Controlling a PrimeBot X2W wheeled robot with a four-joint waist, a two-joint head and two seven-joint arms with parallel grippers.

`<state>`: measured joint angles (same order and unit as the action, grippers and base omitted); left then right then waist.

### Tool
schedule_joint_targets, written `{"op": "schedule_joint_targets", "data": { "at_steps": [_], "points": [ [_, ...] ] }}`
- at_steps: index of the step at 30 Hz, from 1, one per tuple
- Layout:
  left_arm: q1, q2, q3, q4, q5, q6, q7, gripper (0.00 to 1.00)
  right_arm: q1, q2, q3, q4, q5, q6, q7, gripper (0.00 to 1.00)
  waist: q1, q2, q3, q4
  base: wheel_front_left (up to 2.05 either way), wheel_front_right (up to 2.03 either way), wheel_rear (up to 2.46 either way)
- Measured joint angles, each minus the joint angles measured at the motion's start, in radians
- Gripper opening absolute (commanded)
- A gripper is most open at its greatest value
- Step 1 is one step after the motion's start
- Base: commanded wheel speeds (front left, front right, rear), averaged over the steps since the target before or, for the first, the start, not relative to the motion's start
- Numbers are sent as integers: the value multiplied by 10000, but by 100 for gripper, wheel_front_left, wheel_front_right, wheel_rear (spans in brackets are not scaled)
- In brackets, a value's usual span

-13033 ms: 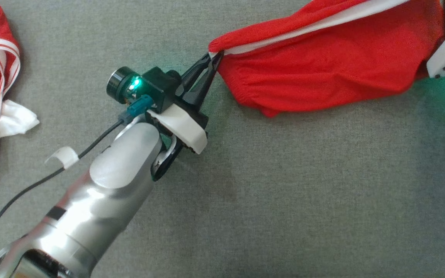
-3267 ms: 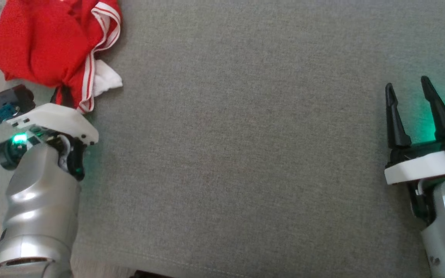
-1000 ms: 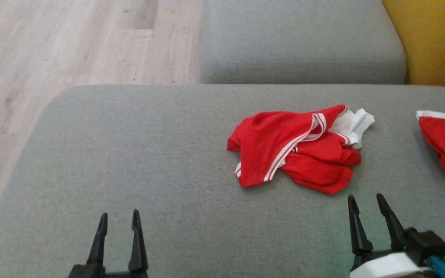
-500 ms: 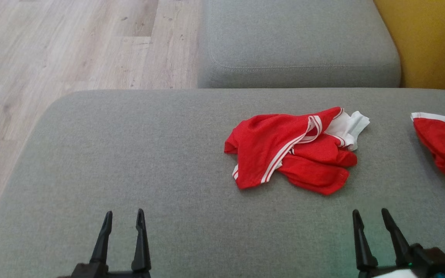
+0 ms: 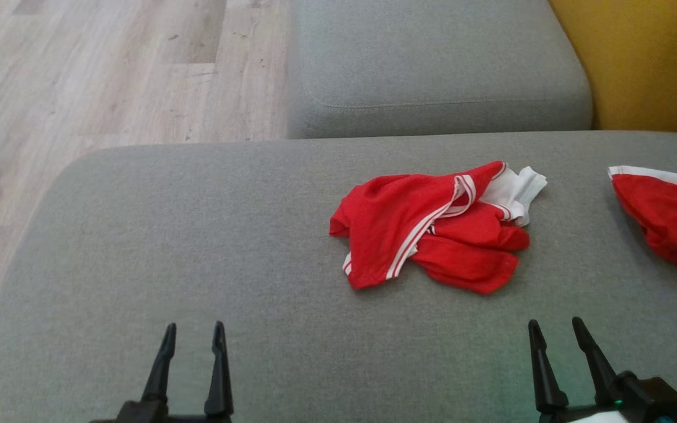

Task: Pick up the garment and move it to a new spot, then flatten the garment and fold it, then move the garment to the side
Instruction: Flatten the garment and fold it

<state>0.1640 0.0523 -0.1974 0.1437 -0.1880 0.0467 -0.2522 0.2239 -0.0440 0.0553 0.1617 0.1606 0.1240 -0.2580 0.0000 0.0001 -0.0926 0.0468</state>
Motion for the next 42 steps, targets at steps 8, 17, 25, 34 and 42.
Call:
{"op": "schedule_joint_targets", "data": {
  "at_steps": [8, 17, 25, 34, 42],
  "points": [
    [-823, 2, -1267, 851, 936, -671, 2, 100, -116, 2, 372, -46, 54, 0, 0, 100, 1, 0, 311, -750, 0, 0, 0],
    [-3800, -25, -2583, 2947, 2033, -1183, -2, 100, -916, 0, 709, -337, -123, 0, 0, 100, 2, 0, 1453, -1997, 0, 0, 0],
    [-6009, 13, -2571, 5927, 2330, -1083, -2, 100, -1757, -2, 907, -489, -199, 0, 0, 100, 5, -1, 2781, -3036, 0, 0, 0],
    [-6604, 48, -2197, 6888, 1825, -999, -2, 0, -1821, -2, 876, -487, -198, 0, 0, 100, 1, -1, 3375, -3692, 0, 0, 0],
    [-6589, -8, -2077, 6038, 796, -1509, 0, 0, -1995, -2, 989, -453, -105, 0, 0, 100, 0, 0, 3099, -3662, 0, 0, 0]
  ]
}}
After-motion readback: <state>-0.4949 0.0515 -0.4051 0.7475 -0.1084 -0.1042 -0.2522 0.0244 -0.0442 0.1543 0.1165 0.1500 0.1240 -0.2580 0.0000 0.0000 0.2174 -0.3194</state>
